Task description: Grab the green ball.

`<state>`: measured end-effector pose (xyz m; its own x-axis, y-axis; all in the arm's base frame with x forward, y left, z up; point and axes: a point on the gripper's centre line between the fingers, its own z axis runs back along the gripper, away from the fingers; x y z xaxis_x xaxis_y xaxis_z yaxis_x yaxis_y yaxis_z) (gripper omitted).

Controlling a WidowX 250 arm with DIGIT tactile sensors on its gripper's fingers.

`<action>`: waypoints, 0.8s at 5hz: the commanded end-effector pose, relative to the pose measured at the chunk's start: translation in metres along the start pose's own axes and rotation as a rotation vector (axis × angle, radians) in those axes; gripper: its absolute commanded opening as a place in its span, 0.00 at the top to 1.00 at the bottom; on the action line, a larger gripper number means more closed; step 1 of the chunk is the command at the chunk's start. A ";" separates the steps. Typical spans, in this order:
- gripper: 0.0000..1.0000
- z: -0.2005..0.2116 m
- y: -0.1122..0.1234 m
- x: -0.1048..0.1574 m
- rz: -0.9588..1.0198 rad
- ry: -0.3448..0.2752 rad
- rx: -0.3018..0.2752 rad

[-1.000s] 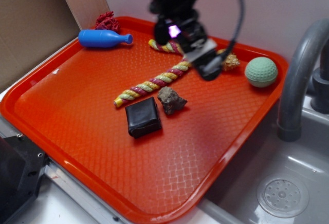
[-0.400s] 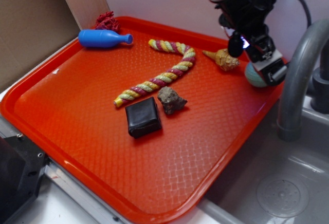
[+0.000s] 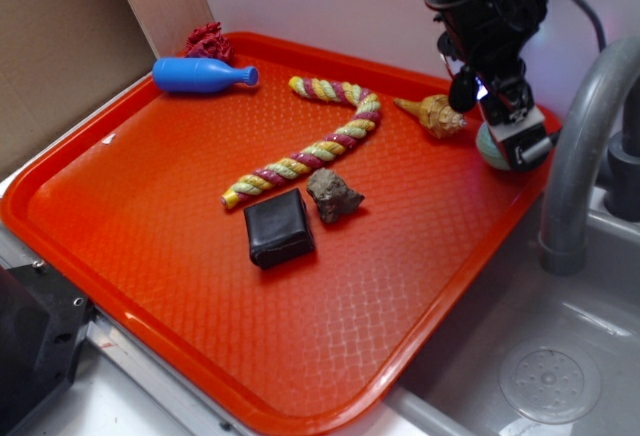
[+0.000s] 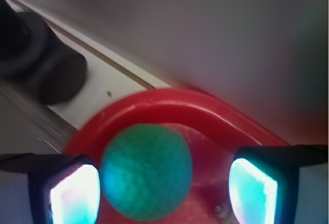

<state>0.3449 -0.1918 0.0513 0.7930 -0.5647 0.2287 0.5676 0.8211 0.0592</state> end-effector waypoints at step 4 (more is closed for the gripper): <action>1.00 0.021 -0.004 0.011 -0.004 -0.089 -0.044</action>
<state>0.3468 -0.1962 0.0484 0.7807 -0.5694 0.2573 0.5872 0.8094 0.0095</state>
